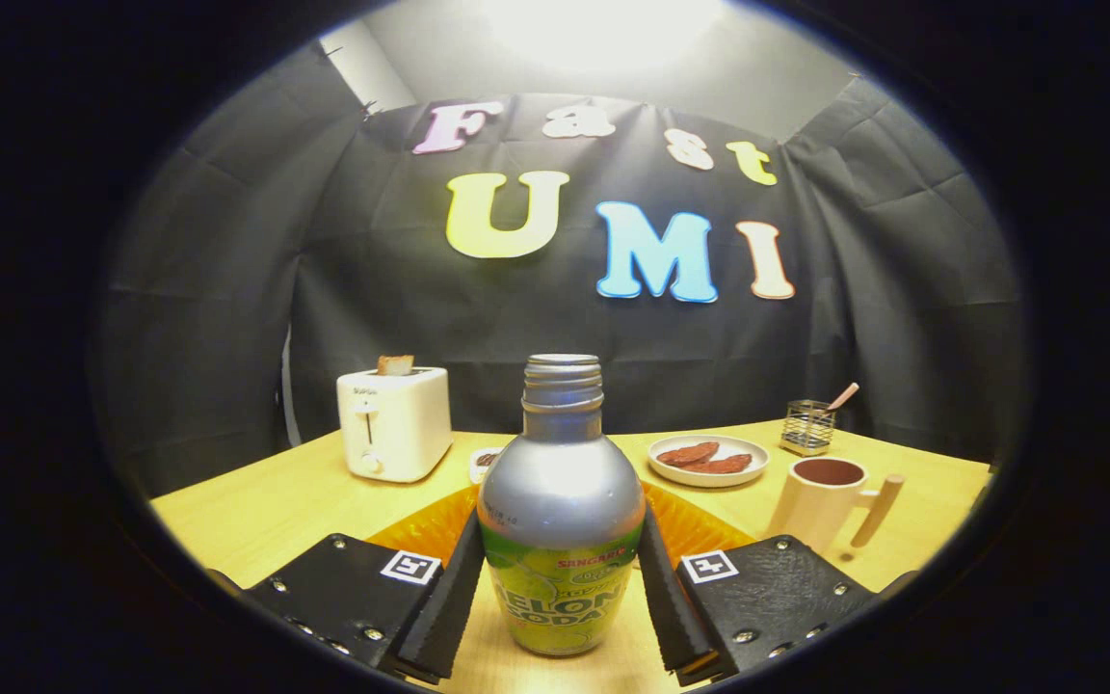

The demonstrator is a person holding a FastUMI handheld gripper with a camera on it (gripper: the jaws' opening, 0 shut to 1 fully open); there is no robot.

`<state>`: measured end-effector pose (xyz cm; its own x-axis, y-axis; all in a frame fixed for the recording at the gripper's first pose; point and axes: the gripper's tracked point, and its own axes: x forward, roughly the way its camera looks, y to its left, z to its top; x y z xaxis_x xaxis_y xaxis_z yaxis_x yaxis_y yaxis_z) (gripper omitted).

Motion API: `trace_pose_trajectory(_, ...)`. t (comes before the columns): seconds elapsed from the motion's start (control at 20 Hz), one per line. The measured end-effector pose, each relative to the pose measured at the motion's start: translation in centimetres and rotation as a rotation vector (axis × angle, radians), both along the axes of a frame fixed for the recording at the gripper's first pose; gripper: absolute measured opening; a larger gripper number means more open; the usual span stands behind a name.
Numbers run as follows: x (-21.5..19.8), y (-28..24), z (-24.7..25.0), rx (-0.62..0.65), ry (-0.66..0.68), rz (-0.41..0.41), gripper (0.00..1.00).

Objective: Take the bottle from table, then pour the juice into the cup, finally place the bottle on the coaster

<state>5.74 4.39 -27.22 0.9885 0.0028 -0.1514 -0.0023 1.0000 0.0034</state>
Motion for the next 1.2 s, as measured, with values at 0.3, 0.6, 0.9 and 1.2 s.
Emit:
trace_pose_trajectory(0.3,1.5,-3.1,3.0,0.296,0.016,-0.05,0.76)
trace_pose_trajectory(0.6,3.8,-5.0,3.5,0.536,0.047,-0.092,0.76)
trace_pose_trajectory(0.9,6.4,-6.3,3.5,0.816,0.054,-0.105,0.76)
trace_pose_trajectory(1.2,7.6,-7.1,2.4,0.995,0.049,-0.132,0.75)
